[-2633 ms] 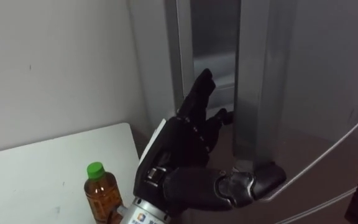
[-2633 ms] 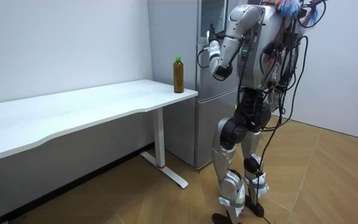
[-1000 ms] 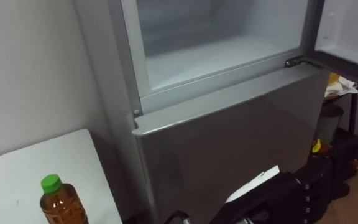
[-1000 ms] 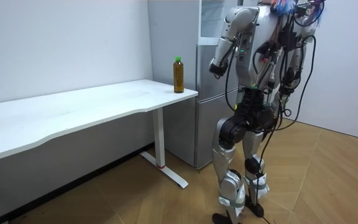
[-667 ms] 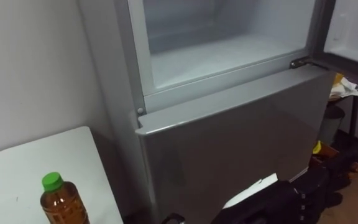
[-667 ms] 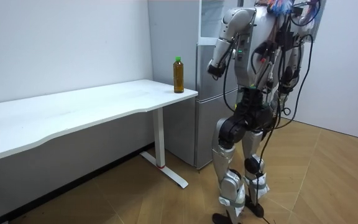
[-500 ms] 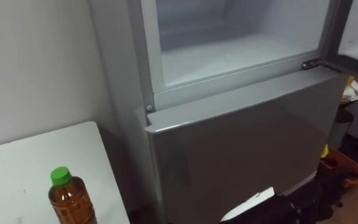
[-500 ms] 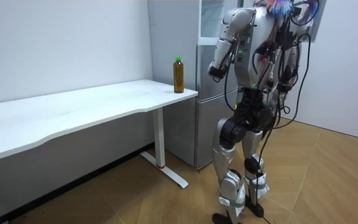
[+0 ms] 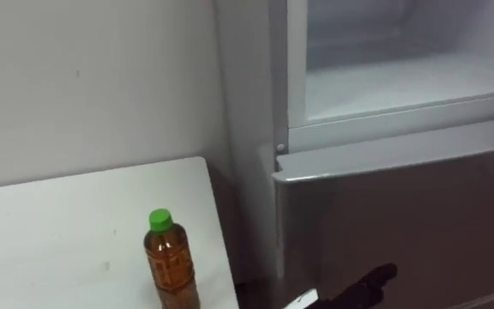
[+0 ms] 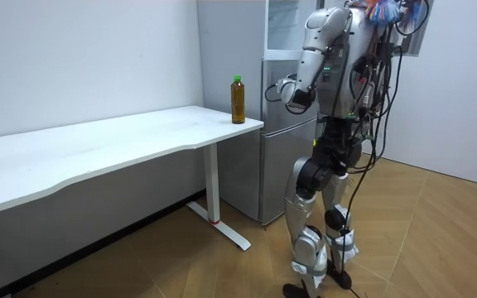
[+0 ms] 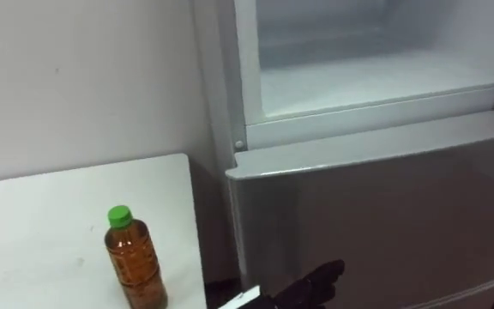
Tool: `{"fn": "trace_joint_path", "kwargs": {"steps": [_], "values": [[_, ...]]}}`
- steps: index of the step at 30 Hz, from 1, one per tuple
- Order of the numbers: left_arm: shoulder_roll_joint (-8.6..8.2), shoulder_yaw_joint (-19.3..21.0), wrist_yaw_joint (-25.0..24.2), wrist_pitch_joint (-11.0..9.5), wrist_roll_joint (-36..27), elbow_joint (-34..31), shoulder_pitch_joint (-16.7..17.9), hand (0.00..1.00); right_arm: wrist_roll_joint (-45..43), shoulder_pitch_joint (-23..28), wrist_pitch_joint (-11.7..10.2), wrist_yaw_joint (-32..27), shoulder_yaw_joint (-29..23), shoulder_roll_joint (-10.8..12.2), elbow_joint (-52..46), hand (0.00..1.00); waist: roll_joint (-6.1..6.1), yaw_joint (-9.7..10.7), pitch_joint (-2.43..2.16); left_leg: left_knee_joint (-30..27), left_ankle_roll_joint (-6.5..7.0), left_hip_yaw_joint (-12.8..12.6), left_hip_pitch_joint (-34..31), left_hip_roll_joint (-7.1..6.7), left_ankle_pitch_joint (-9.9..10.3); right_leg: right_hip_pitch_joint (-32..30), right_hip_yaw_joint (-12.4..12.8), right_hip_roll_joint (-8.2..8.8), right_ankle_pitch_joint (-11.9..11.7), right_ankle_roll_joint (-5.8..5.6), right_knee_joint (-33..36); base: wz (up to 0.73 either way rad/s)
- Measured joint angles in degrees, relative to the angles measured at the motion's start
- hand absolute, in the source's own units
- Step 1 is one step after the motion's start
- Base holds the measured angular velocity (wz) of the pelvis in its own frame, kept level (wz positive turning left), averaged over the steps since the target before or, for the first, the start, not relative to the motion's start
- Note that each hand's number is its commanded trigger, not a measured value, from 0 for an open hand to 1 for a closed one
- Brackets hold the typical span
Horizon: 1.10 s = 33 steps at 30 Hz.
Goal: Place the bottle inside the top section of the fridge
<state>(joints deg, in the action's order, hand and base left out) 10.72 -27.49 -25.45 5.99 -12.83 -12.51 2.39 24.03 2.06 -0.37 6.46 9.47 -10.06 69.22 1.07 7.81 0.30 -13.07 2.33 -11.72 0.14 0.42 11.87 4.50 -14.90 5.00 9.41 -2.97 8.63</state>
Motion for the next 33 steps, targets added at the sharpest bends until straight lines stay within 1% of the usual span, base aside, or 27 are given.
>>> {"fn": "trace_joint_path", "kwargs": {"steps": [1,2,3,5,6,7,9,10,12,15,16,18,19,20,21,22,24,27,28,30,31,33], "values": [[0.14,0.4,0.0,0.0,0.0,0.4,0.9,0.0,0.2,0.1,-0.1,-0.1,0.0,0.2,0.0,0.0,-0.12,-0.3,0.08,0.0,-0.01,0.0,0.1,-0.07,0.0,0.3,-0.2,0.01,0.0,0.02,-0.1,0.17],[0.82,1.0,0.2,0.0,0.0,1.0,2.8,0.0,0.4,0.6,-0.1,0.0,0.4,0.4,0.1,0.0,-0.57,-0.5,0.2,0.0,-0.05,0.5,0.1,-0.22,0.0,0.5,-1.0,0.14,0.2,0.05,0.0,0.28],[1.31,2.2,0.2,0.0,0.2,1.2,5.1,0.0,0.4,1.1,0.0,0.0,0.5,0.7,0.1,0.0,-1.04,-0.7,0.06,0.0,-0.08,1.2,0.0,-0.21,0.0,0.6,-1.7,0.26,0.5,0.02,0.1,0.28],[1.94,3.6,0.2,0.0,0.9,1.2,7.7,0.0,0.2,1.4,0.0,-0.1,0.5,0.7,0.1,0.0,-1.39,-1.9,0.01,-0.2,-0.08,1.6,-0.5,-0.15,0.0,0.5,-2.4,0.38,0.5,0.05,0.0,0.16],[1.98,4.8,0.2,0.0,1.7,1.2,9.2,0.0,-0.1,1.4,0.0,-0.1,0.5,0.8,0.1,0.0,-1.61,-2.2,0.08,-0.4,-0.07,2.3,-0.9,-0.26,0.0,0.5,-2.7,0.42,0.5,0.04,0.1,0.17],[2.02,5.3,0.2,0.0,2.5,1.3,9.9,0.0,-0.1,1.5,0.0,-0.1,0.5,0.8,0.1,0.0,-1.72,-2.2,0.03,-0.5,-0.05,2.5,-1.0,-0.31,-0.1,0.5,-2.9,0.45,0.6,0.0,0.1,0.19],[1.95,7.2,0.3,-0.1,5.7,2.9,11.4,0.0,-1.9,1.7,0.0,0.0,0.5,0.8,-0.4,0.0,-1.99,-3.7,0.04,-0.5,-0.04,2.7,-1.1,-0.33,-0.1,0.5,-3.1,0.46,0.6,-0.06,0.1,0.08],[1.97,7.4,0.4,-0.2,6.4,3.9,11.4,0.0,-2.2,1.7,0.0,0.0,0.5,0.8,-0.4,0.0,-2.0,-3.8,0.02,-0.6,-0.04,2.8,-1.4,-0.35,-0.1,0.5,-3.4,0.47,0.6,-0.06,0.1,0.14],[1.99,7.9,1.9,-0.2,8.8,8.8,11.3,0.0,-2.8,1.4,0.0,0.3,0.6,0.8,-0.5,0.0,-1.91,-3.9,0.0,-0.6,-0.04,3.3,-1.7,-0.4,-0.1,0.5,-4.3,0.52,0.7,-0.05,0.1,0.16],[2.08,8.1,3.8,-0.2,11.5,12.7,11.8,0.0,-3.0,1.6,0.0,0.5,0.5,0.8,-0.5,0.0,-1.69,-4.1,-0.01,-0.5,-0.1,3.4,-1.7,-0.4,-0.1,0.4,-4.2,0.44,0.8,0.01,0.2,0.02],[2.13,8.2,4.1,-0.3,12.0,13.0,12.1,0.0,-3.2,1.8,0.0,0.5,0.5,0.8,-0.7,0.0,-1.66,-4.1,-0.03,-0.5,-0.14,3.4,-1.7,-0.41,-0.1,0.4,-4.2,0.43,0.8,0.01,0.1,0.0],[1.85,9.0,5.5,-2.0,13.7,15.5,13.1,0.0,-4.3,2.8,-0.2,0.5,0.4,0.6,-2.3,0.0,-1.37,-4.6,-0.22,-0.4,-0.18,3.1,-1.5,-0.37,-0.1,0.4,-4.0,0.39,0.8,0.01,0.2,-0.06],[1.71,9.2,5.8,-2.5,13.7,16.7,13.2,0.0,-4.4,3.0,-0.3,0.5,0.4,0.5,-2.6,0.0,-1.3,-4.6,-0.26,-0.4,-0.19,3.1,-1.5,-0.33,-0.1,0.4,-3.9,0.36,0.8,0.01,0.2,-0.06],[1.62,9.4,6.5,-3.5,13.7,19.9,13.1,0.0,-4.4,3.2,-0.6,0.5,0.4,0.5,-2.9,0.0,-1.26,-4.8,-0.29,-0.3,-0.24,3.1,-1.4,-0.27,-0.2,0.5,-3.9,0.32,0.8,0.02,0.3,0.0],[1.54,9.6,7.4,-3.9,13.8,23.1,13.1,0.0,-4.4,3.6,-0.8,0.6,0.4,0.6,-2.9,0.0,-1.22,-5.0,-0.31,-0.2,-0.27,3.1,-1.3,-0.25,-0.2,0.7,-4.0,0.28,0.8,0.03,0.4,0.0],[1.53,9.8,7.9,-4.0,13.8,24.7,13.2,0.0,-4.4,3.6,-0.9,0.6,0.4,0.6,-2.9,0.0,-1.23,-5.0,-0.3,-0.2,-0.29,3.1,-1.3,-0.26,-0.2,0.7,-4.0,0.27,0.8,0.04,0.5,0.0],[1.51,10.3,9.6,-4.0,13.8,30.6,13.8,0.0,-4.3,3.6,-0.9,0.5,0.4,0.6,-2.9,0.0,-1.23,-5.1,-0.23,0.5,-0.42,2.9,-0.6,-0.28,-0.3,0.7,-4.2,0.23,0.8,0.04,1.3,-0.05],[1.3,10.9,11.0,-4.2,13.8,36.4,14.0,0.0,-4.4,3.7,-0.9,0.5,0.4,0.6,-2.9,0.0,-1.41,-5.1,-0.15,0.8,-0.46,3.0,0.2,-0.1,-0.3,1.6,-4.2,0.23,0.8,0.03,1.1,-0.01],[1.21,11.1,11.1,-4.5,13.8,37.2,14.0,0.0,-4.4,3.7,-0.9,0.5,0.4,0.6,-2.9,0.0,-1.4,-5.1,-0.15,0.8,-0.46,3.0,0.4,-0.1,-0.3,1.6,-4.2,0.25,0.8,0.03,1.1,-0.03],[0.19,12.4,11.6,-6.5,13.6,41.1,14.0,0.0,-4.3,4.2,-1.1,0.5,0.3,0.6,-2.9,0.0,-1.39,-5.2,-0.17,0.8,-0.45,2.8,0.6,-0.19,-0.3,1.6,-4.1,0.33,0.8,0.04,1.1,-0.05],[-0.22,12.9,11.9,-6.9,13.6,42.0,14.0,0.0,-4.4,4.3,-1.2,0.5,0.2,0.6,-2.9,0.0,-1.41,-5.2,-0.17,0.8,-0.44,2.6,0.6,-0.21,-0.3,1.6,-4.1,0.36,0.8,0.08,1.1,-0.08],[-1.16,14.2,12.8,-8.1,13.5,46.4,13.9,0.0,-4.2,4.5,-1.7,0.6,-0.7,1.0,-2.9,0.0,-1.61,-5.2,-0.16,0.8,-0.43,2.5,0.6,-0.34,-0.4,1.5,-3.9,0.42,1.0,0.23,0.9,-0.05]]}}
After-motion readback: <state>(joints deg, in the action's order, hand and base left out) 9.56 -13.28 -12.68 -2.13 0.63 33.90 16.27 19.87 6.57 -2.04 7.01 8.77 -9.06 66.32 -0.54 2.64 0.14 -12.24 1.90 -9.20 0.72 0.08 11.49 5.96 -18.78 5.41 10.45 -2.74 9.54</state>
